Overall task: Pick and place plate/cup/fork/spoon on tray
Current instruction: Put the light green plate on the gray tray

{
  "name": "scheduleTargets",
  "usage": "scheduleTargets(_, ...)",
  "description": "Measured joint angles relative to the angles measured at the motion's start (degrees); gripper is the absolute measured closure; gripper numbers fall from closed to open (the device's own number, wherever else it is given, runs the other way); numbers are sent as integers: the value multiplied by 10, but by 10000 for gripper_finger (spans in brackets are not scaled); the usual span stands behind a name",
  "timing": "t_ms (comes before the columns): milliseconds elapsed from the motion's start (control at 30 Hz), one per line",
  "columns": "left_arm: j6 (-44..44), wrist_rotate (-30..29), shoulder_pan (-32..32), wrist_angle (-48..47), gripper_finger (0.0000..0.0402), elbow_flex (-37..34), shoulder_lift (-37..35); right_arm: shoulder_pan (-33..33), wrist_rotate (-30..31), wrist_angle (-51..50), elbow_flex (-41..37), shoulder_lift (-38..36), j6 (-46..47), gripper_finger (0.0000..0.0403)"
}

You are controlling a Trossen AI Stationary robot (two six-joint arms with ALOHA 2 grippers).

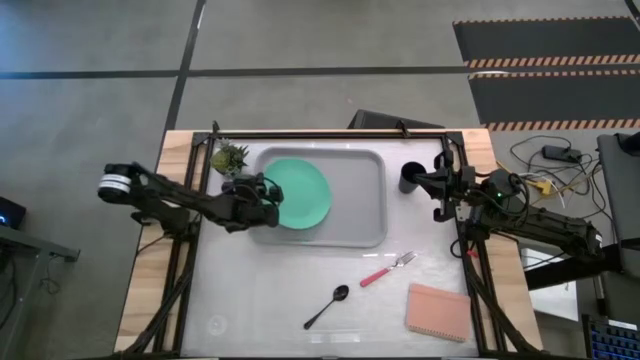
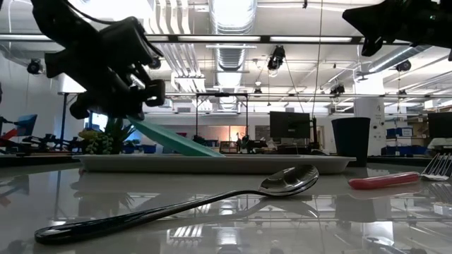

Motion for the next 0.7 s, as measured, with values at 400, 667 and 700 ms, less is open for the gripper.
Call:
scheduleTargets(400, 0, -2, 8, 2, 401, 0, 39, 0, 0, -2, 0, 0, 5, 394)
scheduleTargets(667, -1, 0, 8, 14, 401, 0, 56, 0, 0, -2, 0, 0, 10, 394)
scheduleTargets(700, -1, 0, 8, 13, 401, 0, 55, 0, 0, -2, 0, 0, 11, 394)
